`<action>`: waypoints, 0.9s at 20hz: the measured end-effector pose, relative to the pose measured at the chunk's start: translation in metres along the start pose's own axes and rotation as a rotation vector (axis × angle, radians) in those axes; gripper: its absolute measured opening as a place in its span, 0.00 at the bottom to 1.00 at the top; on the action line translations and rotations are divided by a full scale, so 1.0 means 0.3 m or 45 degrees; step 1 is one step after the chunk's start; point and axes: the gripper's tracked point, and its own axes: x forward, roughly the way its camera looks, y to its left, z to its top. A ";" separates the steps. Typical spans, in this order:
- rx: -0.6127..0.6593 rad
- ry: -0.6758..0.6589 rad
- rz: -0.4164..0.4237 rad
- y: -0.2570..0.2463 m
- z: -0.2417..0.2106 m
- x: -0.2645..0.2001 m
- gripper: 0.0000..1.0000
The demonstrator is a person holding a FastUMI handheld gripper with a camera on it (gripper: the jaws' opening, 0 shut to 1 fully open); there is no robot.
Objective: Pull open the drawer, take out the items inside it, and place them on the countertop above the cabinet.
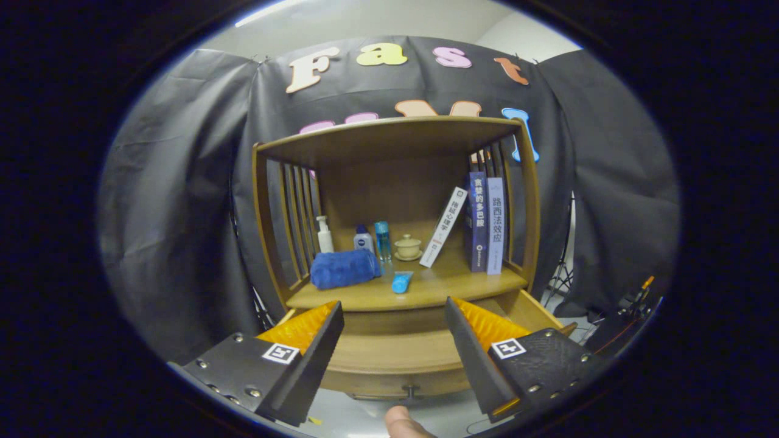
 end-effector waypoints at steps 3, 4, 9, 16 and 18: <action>-0.024 -0.029 -0.023 -0.029 -0.109 -0.028 0.99; -0.047 -0.033 -0.018 -0.028 -0.142 -0.031 0.99; -0.043 -0.103 -0.040 -0.043 -0.276 -0.049 0.99; -0.073 -0.051 -0.105 -0.109 -0.520 -0.002 0.99; -0.030 -0.015 -0.088 -0.106 -0.535 0.025 0.99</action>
